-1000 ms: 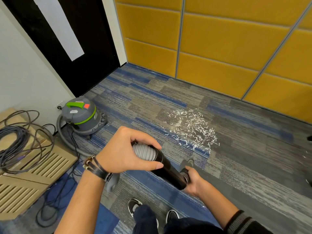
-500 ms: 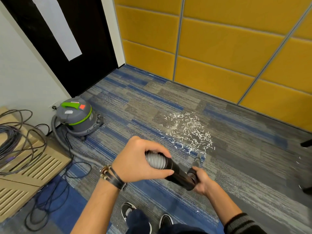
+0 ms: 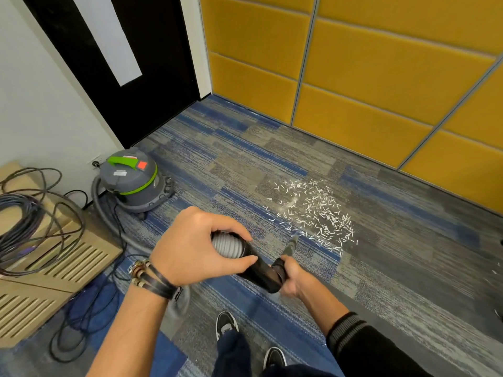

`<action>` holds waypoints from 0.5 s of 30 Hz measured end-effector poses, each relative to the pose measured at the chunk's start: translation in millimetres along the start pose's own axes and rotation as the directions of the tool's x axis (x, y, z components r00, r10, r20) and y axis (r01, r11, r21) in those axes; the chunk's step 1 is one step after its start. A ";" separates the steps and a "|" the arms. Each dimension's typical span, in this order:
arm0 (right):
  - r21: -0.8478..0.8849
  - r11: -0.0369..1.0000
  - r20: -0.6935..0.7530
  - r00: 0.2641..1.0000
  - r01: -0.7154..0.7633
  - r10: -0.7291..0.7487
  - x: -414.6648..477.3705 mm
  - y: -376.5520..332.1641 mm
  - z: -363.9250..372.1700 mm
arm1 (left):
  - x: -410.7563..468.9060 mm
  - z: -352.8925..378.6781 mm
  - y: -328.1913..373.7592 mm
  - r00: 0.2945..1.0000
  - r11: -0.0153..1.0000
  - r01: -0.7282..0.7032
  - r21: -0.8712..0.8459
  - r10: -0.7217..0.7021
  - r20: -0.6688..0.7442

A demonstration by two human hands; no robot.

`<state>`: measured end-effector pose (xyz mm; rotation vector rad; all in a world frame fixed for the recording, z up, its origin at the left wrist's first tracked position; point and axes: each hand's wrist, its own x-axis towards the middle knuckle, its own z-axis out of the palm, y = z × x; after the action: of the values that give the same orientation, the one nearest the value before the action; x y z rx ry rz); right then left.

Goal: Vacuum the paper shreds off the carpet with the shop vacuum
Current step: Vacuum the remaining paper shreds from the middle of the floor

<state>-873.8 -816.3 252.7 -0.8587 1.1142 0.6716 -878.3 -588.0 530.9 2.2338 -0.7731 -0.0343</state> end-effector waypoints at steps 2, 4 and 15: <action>-0.001 1.000 0.015 1.000 0.001 -0.001 4.2 -11.5 21.0 | 10.0 -11.9 -9.6 1.000 1.000 -0.005 0.021 0.005 -0.003; -0.023 1.000 0.020 1.000 0.011 -0.011 12.0 -21.2 39.3 | 19.3 -22.3 -18.7 1.000 0.999 -0.012 0.043 0.012 -0.005; -0.021 0.998 0.063 0.997 0.052 -0.050 18.7 -49.4 90.8 | 49.8 -45.7 -58.0 0.993 0.992 -0.116 -0.058 0.117 0.015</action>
<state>-783.9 -763.4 264.9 -0.8767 1.0271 0.6655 -795.9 -554.3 534.8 2.1336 -0.9000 -0.0199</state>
